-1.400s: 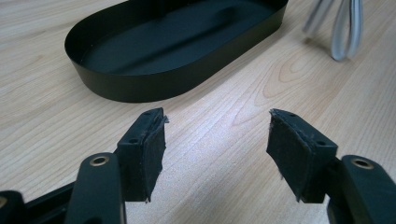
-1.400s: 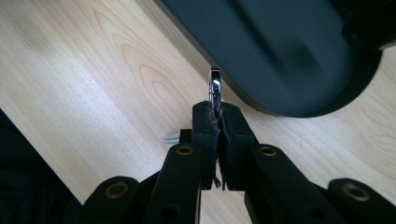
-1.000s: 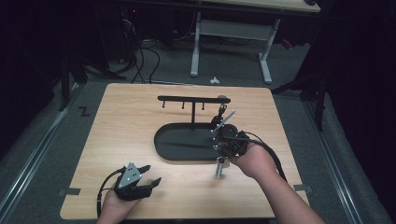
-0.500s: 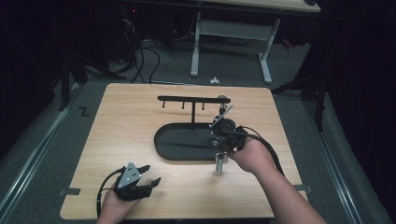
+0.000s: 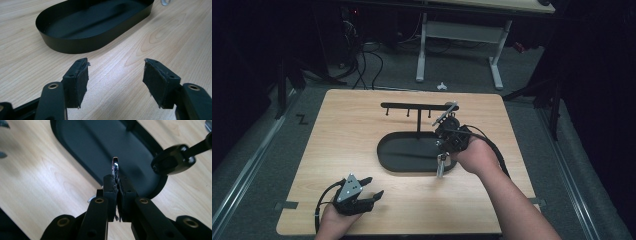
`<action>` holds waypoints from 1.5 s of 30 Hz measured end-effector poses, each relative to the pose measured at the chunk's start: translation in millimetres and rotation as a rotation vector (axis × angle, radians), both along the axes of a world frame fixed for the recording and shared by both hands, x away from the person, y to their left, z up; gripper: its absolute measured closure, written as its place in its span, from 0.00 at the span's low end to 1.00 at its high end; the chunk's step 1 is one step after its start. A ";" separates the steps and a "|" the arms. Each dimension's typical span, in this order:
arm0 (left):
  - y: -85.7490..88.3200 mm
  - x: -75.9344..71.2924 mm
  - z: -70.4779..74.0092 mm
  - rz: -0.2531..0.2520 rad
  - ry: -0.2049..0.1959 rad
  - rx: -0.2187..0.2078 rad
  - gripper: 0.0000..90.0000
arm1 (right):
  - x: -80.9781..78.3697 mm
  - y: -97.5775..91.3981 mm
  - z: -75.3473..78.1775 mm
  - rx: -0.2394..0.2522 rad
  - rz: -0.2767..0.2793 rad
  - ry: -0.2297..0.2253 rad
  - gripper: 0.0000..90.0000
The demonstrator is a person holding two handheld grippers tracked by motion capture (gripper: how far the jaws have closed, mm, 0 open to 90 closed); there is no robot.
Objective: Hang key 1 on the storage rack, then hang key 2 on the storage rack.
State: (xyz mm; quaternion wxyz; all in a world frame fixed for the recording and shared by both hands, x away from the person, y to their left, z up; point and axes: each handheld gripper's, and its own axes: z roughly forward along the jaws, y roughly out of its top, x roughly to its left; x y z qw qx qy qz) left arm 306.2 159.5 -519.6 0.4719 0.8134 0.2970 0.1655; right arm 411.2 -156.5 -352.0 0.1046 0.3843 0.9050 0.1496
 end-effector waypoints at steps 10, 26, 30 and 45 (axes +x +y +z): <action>1.7 0.3 0.0 0.002 -0.002 -0.007 0.41 | 27.0 7.0 9.5 0.030 -0.049 -0.027 0.96; 2.4 -0.1 -0.8 -0.005 0.002 -0.012 0.42 | 47.9 20.2 20.4 0.071 -0.049 -0.050 0.96; 2.6 -1.3 -2.5 -0.007 0.002 -0.005 0.42 | 49.6 21.0 25.1 0.078 -0.055 -0.055 0.96; 6.9 -3.2 -1.0 0.005 0.003 -0.013 0.42 | 67.7 12.6 22.2 0.087 -0.087 -0.032 0.95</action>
